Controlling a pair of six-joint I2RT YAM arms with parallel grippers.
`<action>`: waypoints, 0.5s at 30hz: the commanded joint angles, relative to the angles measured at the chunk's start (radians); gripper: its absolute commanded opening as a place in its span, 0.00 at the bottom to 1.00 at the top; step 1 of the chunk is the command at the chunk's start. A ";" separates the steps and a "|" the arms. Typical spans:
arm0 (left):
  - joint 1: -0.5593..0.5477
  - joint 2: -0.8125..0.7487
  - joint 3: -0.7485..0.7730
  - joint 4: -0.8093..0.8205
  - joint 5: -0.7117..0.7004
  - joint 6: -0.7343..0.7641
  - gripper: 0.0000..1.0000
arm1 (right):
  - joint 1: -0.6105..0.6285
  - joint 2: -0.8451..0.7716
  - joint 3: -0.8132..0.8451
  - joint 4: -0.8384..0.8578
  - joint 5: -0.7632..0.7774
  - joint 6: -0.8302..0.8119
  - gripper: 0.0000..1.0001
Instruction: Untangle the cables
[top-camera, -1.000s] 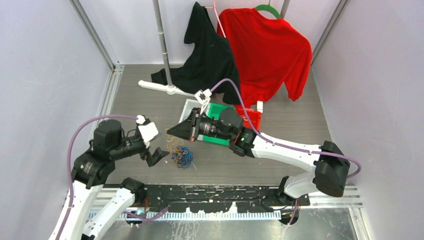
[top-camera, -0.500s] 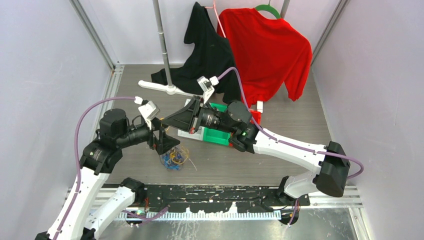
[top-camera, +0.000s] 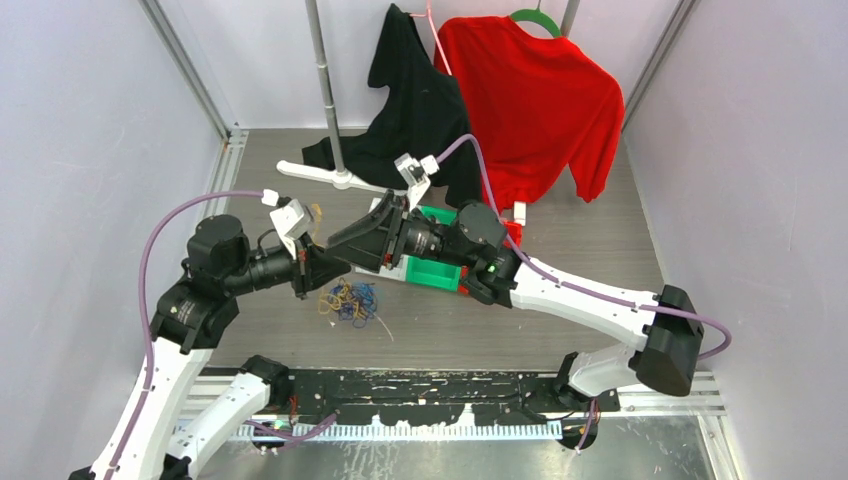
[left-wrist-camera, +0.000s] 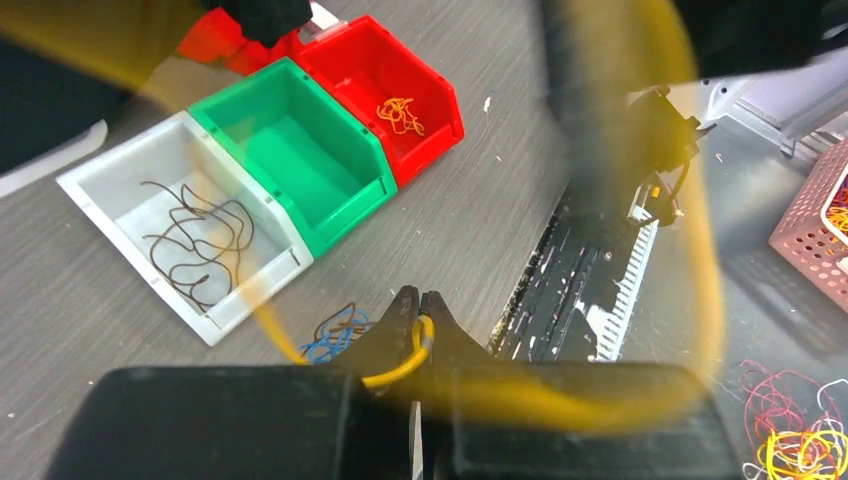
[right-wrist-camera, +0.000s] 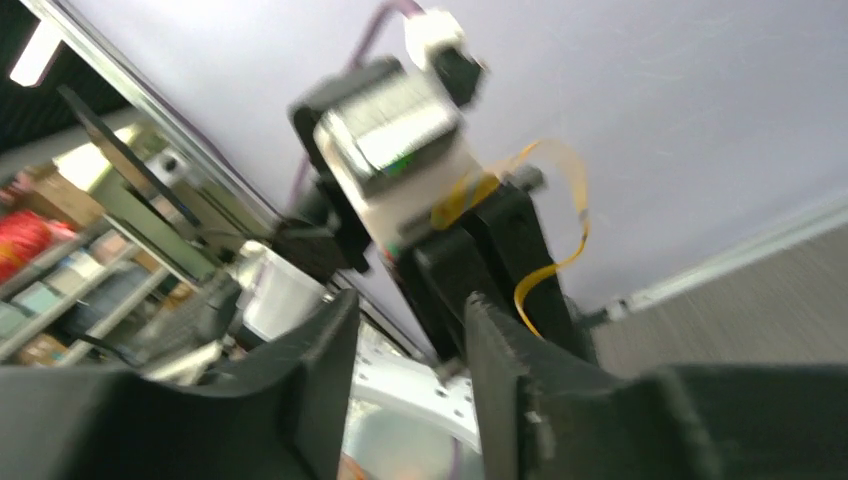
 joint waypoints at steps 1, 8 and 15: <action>0.005 0.012 0.088 -0.007 0.020 0.054 0.00 | -0.007 -0.104 -0.061 -0.078 -0.005 -0.156 0.57; 0.005 0.058 0.188 -0.091 0.104 0.093 0.00 | -0.007 -0.244 -0.266 -0.204 0.092 -0.441 0.74; 0.004 0.086 0.250 -0.112 0.165 0.076 0.00 | -0.007 -0.143 -0.224 -0.103 0.090 -0.497 0.76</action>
